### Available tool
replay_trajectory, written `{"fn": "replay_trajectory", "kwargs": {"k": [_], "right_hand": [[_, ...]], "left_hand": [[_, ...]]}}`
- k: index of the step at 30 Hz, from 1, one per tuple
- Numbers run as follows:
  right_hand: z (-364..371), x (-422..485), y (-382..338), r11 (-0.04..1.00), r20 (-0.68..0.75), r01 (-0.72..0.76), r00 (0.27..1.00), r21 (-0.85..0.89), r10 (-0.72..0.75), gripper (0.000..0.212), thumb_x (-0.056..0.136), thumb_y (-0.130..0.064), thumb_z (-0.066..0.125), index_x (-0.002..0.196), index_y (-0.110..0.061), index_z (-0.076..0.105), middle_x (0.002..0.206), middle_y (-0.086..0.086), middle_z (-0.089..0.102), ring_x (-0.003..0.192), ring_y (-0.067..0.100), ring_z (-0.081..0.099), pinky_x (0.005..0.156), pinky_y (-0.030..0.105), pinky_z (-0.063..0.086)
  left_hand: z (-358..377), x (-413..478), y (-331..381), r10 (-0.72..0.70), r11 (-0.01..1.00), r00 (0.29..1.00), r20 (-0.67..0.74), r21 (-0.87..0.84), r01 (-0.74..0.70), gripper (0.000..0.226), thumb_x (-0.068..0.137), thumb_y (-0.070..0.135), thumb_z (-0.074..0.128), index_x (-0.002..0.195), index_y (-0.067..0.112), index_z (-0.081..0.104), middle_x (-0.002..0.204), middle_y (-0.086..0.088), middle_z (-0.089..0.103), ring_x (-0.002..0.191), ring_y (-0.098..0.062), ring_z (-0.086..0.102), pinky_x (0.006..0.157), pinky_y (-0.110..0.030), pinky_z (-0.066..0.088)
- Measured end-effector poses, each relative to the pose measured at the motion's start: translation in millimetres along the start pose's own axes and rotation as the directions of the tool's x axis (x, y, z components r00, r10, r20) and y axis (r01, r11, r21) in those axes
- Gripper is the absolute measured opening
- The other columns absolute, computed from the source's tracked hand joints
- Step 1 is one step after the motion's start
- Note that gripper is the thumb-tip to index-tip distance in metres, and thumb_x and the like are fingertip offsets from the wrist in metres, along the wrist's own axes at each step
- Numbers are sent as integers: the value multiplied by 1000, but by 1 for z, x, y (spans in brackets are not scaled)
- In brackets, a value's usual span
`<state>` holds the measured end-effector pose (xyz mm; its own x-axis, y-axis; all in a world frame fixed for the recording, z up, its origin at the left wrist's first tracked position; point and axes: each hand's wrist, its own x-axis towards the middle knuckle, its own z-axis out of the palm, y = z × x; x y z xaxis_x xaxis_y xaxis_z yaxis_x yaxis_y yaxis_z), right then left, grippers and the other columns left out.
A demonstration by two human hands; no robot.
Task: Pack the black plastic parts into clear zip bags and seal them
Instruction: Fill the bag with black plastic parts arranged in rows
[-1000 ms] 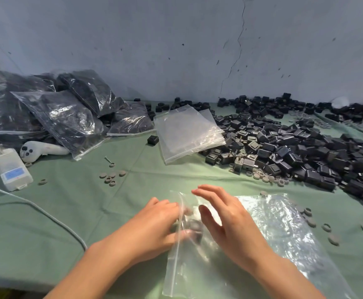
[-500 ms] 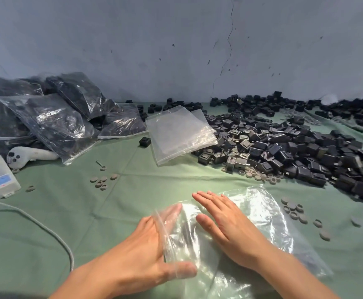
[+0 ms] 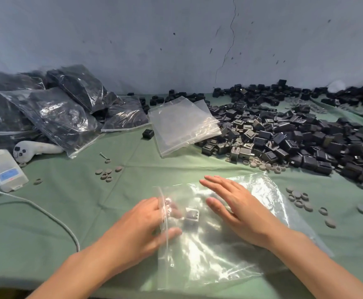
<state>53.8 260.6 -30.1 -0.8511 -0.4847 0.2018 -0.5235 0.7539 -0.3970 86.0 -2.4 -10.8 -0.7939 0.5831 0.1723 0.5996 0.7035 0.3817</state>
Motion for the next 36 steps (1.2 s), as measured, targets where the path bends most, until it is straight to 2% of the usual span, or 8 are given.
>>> {"fn": "replay_trajectory", "kwargs": {"k": [4,7,14,23,25,28,32,36], "right_hand": [[-1,-3,-36,964,-226,266,938,-22,-264,51,98,-16,48,146,-37,47,154,-7,43,141,11,38,118,29,31],[13,0,-64,885,-184,462,866,-63,-465,50,87,-9,53,131,-31,61,149,0,49,139,19,43,116,38,34],[11,5,-69,898,-193,430,877,-95,-441,15,91,-16,50,93,-14,65,133,5,60,123,24,52,105,37,39],[-5,0,-78,886,-414,460,796,-58,-441,18,100,-15,43,93,-15,60,125,4,61,109,20,55,95,33,41],[-6,3,-74,898,-398,439,821,-19,-410,20,100,-16,45,104,-16,64,128,0,61,115,19,55,97,34,42],[-11,9,-54,946,-395,322,875,42,-280,27,100,-17,44,121,-20,62,128,-5,62,118,16,57,99,35,44],[-16,6,-9,996,-313,76,946,-41,-85,30,103,-20,47,129,-23,62,127,-8,64,117,16,58,102,41,45],[-18,-3,19,994,-126,-104,987,-27,100,44,103,-46,32,139,-32,53,134,-13,58,126,9,49,111,32,34]], "left_hand": [[6,0,11,-12,991,997,-77,-133,2,8,97,46,53,95,40,59,96,24,58,95,6,55,83,-13,42],[16,2,19,-138,966,990,35,-217,142,31,92,32,56,92,61,47,96,32,52,93,13,52,78,-8,38],[5,-4,14,-239,939,928,286,-174,296,42,73,80,44,108,57,39,112,36,37,118,14,29,98,-23,35],[5,-4,12,-102,993,994,46,58,100,20,90,65,40,94,46,38,85,24,45,83,5,41,76,-15,32],[6,2,15,-76,997,997,7,-12,76,21,92,59,45,100,40,46,93,22,50,85,4,49,75,-17,39],[10,8,19,-35,990,999,40,-132,40,25,91,52,58,108,60,42,107,35,47,89,12,54,75,-9,42],[21,12,13,58,998,998,37,8,-59,31,92,62,44,121,53,44,110,26,40,90,3,53,74,-18,48],[40,33,25,24,990,982,-189,143,4,21,90,57,52,102,41,49,92,21,42,80,-3,48,62,-18,44]]}}
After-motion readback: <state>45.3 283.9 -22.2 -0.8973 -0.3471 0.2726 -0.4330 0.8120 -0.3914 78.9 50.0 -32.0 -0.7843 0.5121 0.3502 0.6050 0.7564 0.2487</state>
